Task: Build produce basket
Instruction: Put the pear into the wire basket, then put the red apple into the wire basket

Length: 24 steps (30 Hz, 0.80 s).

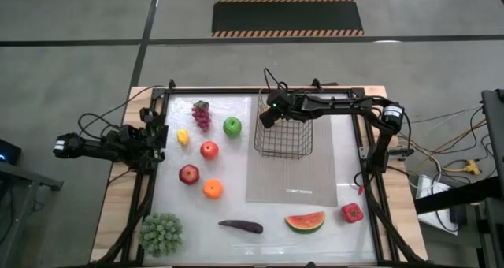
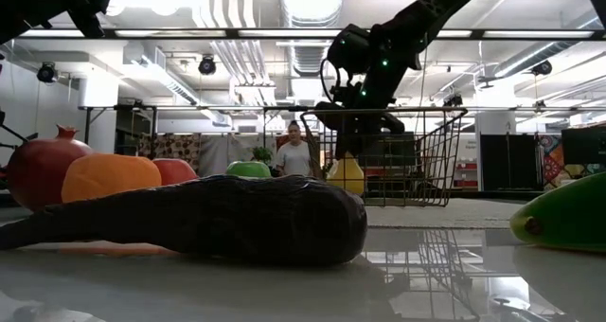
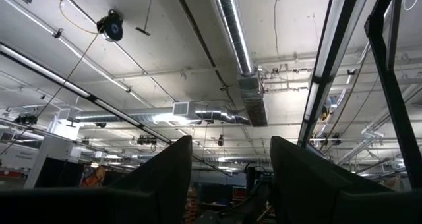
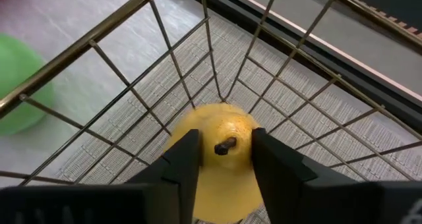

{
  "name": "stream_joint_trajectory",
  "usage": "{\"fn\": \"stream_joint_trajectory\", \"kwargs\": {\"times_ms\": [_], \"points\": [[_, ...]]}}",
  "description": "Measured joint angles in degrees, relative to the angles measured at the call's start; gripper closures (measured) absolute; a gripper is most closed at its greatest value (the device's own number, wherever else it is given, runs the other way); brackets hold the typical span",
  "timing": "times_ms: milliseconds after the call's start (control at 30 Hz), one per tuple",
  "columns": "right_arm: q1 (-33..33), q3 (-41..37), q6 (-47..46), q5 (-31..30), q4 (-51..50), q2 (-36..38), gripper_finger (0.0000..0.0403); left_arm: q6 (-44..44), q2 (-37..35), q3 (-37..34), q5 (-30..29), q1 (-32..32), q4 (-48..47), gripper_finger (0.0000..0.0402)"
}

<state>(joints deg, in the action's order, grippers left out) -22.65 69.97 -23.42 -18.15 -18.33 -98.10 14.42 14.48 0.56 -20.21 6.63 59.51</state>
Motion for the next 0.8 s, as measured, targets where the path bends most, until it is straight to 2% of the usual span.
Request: {"fn": "stream_joint_trajectory", "kwargs": {"times_ms": [167,333,600,800], "points": [[0.0,0.05,0.01,0.0,-0.42,0.07,0.0229,0.01,0.0,0.0,-0.04,0.02,0.0,0.0213],[0.0,2.34,0.38,0.02,-4.95,0.81,0.0208,0.01,0.0,0.0,-0.07,0.0,0.02,0.0213],[2.21,6.89,2.32,0.04,-13.43,4.72,0.0209,0.0,0.0,0.04,-0.26,0.0,0.06,0.0213],[9.81,5.2,6.76,-0.01,-16.81,12.03,0.0218,-0.17,0.0,0.07,-0.25,0.01,0.06,0.0213]]}}
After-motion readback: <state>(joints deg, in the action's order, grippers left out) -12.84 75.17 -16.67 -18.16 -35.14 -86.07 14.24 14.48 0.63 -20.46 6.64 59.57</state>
